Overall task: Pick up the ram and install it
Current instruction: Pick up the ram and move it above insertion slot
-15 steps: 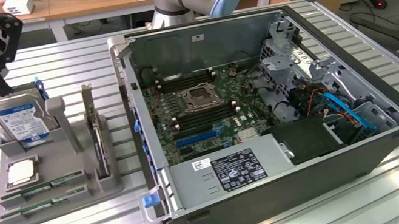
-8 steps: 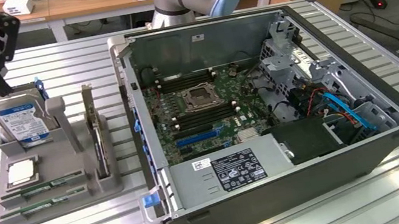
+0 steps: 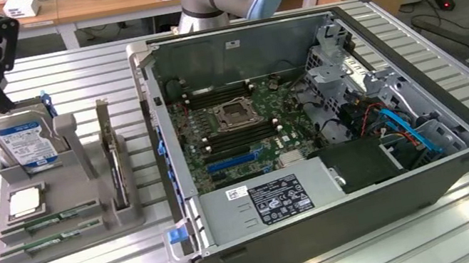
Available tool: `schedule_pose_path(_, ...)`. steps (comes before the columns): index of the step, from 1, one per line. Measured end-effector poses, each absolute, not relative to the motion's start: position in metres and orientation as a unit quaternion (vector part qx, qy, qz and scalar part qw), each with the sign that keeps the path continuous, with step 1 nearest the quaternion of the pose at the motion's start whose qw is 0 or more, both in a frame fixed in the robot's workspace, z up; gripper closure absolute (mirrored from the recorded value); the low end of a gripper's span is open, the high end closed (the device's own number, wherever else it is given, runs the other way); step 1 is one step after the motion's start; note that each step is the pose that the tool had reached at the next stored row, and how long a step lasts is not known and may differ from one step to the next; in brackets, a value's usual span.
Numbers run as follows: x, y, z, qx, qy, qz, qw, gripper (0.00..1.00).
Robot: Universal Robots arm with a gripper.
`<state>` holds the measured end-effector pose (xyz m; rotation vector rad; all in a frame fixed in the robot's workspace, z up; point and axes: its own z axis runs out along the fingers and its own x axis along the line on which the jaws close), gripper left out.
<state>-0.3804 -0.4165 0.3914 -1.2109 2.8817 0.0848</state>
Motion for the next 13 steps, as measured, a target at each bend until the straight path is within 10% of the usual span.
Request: schedule_pose_path(13, -0.3804, -0.4165, 0.391, -0.485, 0.874, 0.028, 0.004, 0.91)
